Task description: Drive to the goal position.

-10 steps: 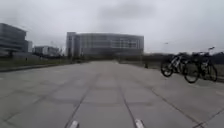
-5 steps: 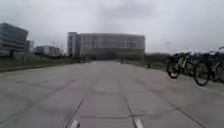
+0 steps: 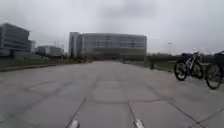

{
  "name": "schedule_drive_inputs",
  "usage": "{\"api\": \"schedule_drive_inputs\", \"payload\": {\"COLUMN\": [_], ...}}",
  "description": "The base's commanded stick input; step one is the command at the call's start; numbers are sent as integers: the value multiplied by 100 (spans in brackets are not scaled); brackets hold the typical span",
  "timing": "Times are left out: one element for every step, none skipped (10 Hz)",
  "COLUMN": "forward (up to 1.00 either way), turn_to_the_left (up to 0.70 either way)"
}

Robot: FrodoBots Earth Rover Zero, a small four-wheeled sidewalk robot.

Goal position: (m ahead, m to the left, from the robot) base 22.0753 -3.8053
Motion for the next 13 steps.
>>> {"api": "schedule_drive_inputs", "payload": {"forward": [70,70,70,70,70,70,70,70,70,70,70,70,70], "turn_to_the_left": [0,0,0,0,0,0,0,0,0,0,0,0,0]}}
